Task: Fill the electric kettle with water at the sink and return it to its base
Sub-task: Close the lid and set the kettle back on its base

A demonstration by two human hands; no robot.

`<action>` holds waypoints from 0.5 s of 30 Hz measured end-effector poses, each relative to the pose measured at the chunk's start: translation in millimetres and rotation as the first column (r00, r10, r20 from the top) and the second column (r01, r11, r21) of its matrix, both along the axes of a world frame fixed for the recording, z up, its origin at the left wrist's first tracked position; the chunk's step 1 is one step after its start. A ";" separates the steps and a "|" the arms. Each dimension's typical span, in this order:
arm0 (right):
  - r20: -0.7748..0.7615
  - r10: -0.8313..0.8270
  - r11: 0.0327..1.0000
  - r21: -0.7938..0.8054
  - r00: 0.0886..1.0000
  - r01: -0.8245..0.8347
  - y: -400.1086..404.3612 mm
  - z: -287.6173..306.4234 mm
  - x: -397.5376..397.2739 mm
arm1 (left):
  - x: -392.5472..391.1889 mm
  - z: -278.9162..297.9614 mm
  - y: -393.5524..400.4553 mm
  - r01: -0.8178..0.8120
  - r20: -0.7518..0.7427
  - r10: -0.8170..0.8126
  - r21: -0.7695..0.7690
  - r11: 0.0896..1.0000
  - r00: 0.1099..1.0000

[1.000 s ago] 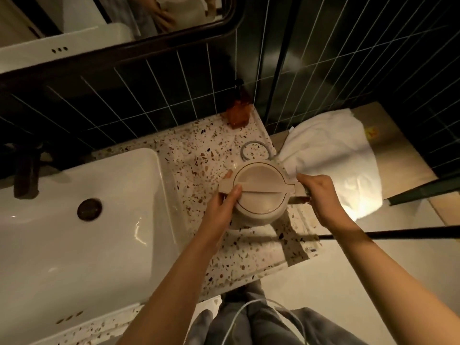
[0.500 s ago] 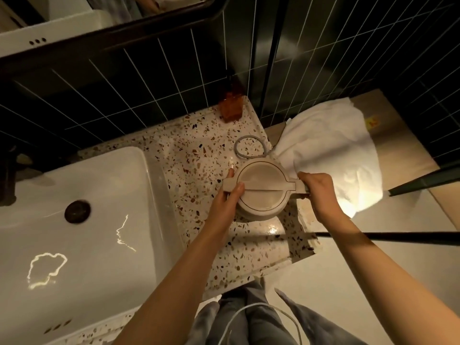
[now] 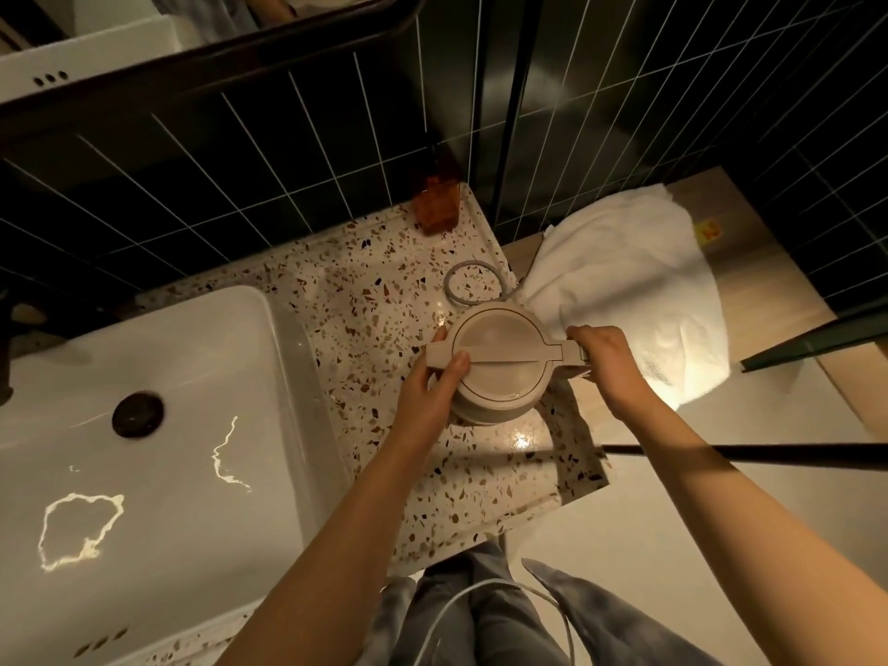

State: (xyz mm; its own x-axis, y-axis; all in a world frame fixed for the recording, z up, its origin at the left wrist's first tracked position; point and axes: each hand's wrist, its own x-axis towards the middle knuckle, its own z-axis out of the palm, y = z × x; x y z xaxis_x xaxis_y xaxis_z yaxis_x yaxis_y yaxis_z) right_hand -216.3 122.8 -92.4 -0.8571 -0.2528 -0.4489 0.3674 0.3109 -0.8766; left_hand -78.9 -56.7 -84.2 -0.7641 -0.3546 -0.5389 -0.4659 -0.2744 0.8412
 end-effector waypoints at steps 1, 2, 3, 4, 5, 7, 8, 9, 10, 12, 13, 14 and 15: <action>0.002 0.016 1.000 0.002 1.000 -0.016 0.3 0.9 0.2 | 0.4 1.7 -0.4 0.001 0.005 -0.001 -0.012 1.000 1.000; 0.008 0.027 1.000 0.004 1.000 -0.027 0.8 0.5 -0.1 | 0.5 3.4 -0.9 -0.005 0.012 0.005 -0.015 1.000 1.000; 0.011 0.037 0.999 0.012 0.999 -0.037 1.3 -0.1 -0.3 | 0.7 4.9 -1.1 -0.022 0.017 0.022 -0.013 1.000 1.000; 0.003 0.047 0.999 0.024 0.999 -0.047 2.4 -1.2 -0.4 | 0.6 7.0 -0.8 -0.053 0.021 0.053 -0.013 0.999 0.998; -0.015 0.062 0.997 0.052 0.998 -0.061 3.6 -1.5 -0.2 | 0.5 9.4 -0.4 -0.092 0.025 0.092 -0.012 0.996 0.995; -0.069 0.090 0.990 0.115 0.994 -0.082 4.1 3.0 2.6 | -0.3 12.3 2.2 -0.151 0.032 0.152 -0.009 0.988 0.988; -0.112 0.103 0.985 0.149 0.988 -0.086 4.2 5.5 5.1 | -0.3 13.2 4.1 -0.173 0.034 0.173 0.000 0.985 0.984; -0.173 0.116 0.979 0.187 0.978 -0.083 4.0 9.2 8.6 | 0.2 14.4 5.9 -0.198 0.038 0.197 0.011 0.980 0.980; -0.235 0.111 0.975 0.216 0.966 -0.059 4.1 12.9 12.0 | 0.8 16.8 7.4 -0.221 0.045 0.220 0.017 0.975 0.974; -0.290 0.066 0.974 0.227 0.955 0.002 5.8 20.5 19.7 | 3.6 20.2 9.1 -0.243 0.051 0.242 0.007 0.970 0.969; -0.290 0.055 0.975 0.223 0.955 0.012 7.2 24.6 24.5 | 5.9 21.7 9.4 -0.245 0.047 0.244 0.003 0.970 0.969; -0.287 0.053 0.976 0.219 0.956 0.012 9.1 27.8 29.7 | 8.2 23.1 9.5 -0.243 0.039 0.243 0.005 0.970 0.969; -0.297 0.060 0.974 0.228 0.953 0.009 11.5 30.3 35.7 | 11.8 24.9 9.7 -0.235 0.033 0.235 0.006 0.972 0.972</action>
